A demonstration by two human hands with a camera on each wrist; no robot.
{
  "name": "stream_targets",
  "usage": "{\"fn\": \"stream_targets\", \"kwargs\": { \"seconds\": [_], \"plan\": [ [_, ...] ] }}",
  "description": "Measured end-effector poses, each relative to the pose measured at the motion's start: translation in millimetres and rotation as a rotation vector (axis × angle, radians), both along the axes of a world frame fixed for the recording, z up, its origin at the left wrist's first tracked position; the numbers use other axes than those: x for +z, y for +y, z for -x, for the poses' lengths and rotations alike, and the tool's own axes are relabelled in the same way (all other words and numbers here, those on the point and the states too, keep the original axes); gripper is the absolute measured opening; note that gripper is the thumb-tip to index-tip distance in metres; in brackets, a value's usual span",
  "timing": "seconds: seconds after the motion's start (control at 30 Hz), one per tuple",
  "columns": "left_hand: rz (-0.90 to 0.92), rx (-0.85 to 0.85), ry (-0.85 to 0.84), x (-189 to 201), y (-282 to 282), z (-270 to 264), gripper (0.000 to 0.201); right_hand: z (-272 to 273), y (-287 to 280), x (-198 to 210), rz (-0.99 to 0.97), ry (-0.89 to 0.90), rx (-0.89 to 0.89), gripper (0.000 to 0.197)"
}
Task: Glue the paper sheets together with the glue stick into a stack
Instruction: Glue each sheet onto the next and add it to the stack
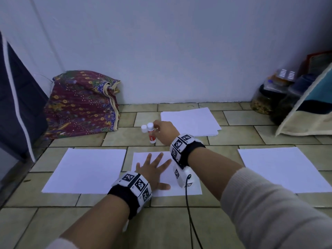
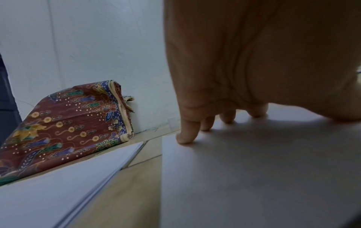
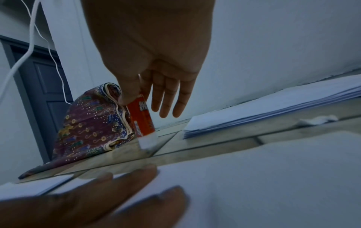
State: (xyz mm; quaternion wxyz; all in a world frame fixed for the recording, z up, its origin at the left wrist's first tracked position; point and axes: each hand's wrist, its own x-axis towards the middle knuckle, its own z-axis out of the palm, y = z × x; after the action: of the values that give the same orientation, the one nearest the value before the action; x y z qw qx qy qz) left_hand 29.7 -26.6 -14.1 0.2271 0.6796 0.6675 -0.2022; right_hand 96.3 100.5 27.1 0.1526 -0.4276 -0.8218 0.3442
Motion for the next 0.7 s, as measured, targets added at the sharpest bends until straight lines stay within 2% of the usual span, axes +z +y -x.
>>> {"fn": "stream_targets", "kwargs": {
  "seconds": [0.2, 0.37, 0.5, 0.6, 0.7],
  "plan": [
    [-0.020, -0.029, 0.021, 12.8, 1.8, -1.5, 0.094, -57.2, -4.5, 18.7, 0.252, 0.140, 0.026, 0.028],
    [-0.100, -0.140, 0.100, 34.7, 10.8, -1.9, 0.090, -104.3, 4.3, 31.2, 0.086, 0.030, -0.118, 0.048],
    [-0.201, -0.094, -0.012, 38.3, 18.3, -15.0, 0.080, -120.6, 5.7, 28.6, 0.015, 0.016, -0.248, 0.040],
    [-0.201, -0.107, -0.072, 34.1, 22.9, -31.3, 0.075, -122.1, 1.4, 20.0, 0.069, 0.073, -0.233, 0.032],
    [-0.160, -0.172, -0.040, 30.1, 27.3, -41.5, 0.073, -117.8, -6.0, 11.7, 0.105, 0.066, -0.187, 0.022]
  ]
}}
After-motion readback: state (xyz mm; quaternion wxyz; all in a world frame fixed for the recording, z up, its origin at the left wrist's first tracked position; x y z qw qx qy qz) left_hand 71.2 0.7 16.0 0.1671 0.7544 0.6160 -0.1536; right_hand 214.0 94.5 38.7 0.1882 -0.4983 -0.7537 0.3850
